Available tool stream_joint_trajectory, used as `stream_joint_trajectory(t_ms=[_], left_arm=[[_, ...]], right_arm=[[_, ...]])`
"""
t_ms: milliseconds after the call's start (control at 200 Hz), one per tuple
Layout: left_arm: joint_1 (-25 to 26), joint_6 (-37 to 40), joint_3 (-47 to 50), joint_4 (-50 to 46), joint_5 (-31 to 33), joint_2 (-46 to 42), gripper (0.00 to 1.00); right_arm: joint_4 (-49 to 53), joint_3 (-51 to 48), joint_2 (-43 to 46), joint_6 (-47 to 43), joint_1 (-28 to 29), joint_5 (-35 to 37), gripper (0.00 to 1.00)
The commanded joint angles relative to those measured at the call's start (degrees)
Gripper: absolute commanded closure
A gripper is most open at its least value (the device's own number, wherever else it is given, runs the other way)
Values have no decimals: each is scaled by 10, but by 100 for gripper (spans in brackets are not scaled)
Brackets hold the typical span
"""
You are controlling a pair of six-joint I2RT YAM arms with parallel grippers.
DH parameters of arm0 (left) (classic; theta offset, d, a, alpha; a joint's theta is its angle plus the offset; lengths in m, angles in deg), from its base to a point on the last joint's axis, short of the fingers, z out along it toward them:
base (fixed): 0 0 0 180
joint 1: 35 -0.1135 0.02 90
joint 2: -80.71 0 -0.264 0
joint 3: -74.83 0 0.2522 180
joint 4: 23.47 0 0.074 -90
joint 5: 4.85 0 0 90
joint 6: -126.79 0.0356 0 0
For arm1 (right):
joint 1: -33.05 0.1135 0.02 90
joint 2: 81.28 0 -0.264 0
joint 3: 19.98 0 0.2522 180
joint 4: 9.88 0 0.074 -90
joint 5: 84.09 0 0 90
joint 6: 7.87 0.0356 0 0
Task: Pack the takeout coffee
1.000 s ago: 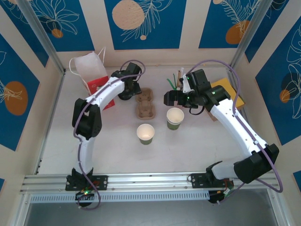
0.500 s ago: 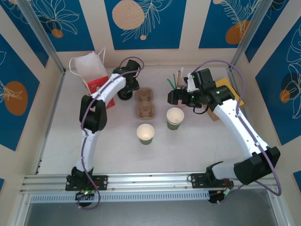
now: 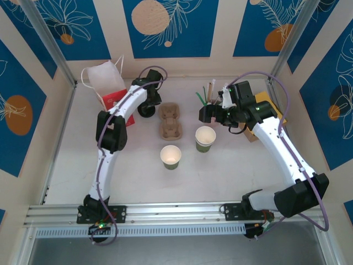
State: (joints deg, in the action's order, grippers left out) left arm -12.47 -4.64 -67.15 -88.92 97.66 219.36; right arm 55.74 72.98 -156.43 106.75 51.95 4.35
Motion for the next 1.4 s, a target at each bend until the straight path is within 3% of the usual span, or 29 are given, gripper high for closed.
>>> stream_joint_trajectory(t_ms=[0,200,330,505,760,1395], left_arm=[[-5,14,-24,-14,2,19,61],[-5,13,-34,-21,4,26,71],[-5,11,-34,-25,6,23,71],[-5,12,-34,-29,1,16,85],[-5,11,-34,-37,-1,4,93],[2,-9,74,-3,-81,-122,93]], right_arm=[[2,-4,10,-10,-4,-16,1],[2,-6,10,-12,-9,-20,1],[1,-7,8,-12,-12,-23,1],[-5,-10,6,-11,-12,-30,1],[-9,-12,6,-10,-13,-35,1],[-39,-19,1,5,5,-62,1]])
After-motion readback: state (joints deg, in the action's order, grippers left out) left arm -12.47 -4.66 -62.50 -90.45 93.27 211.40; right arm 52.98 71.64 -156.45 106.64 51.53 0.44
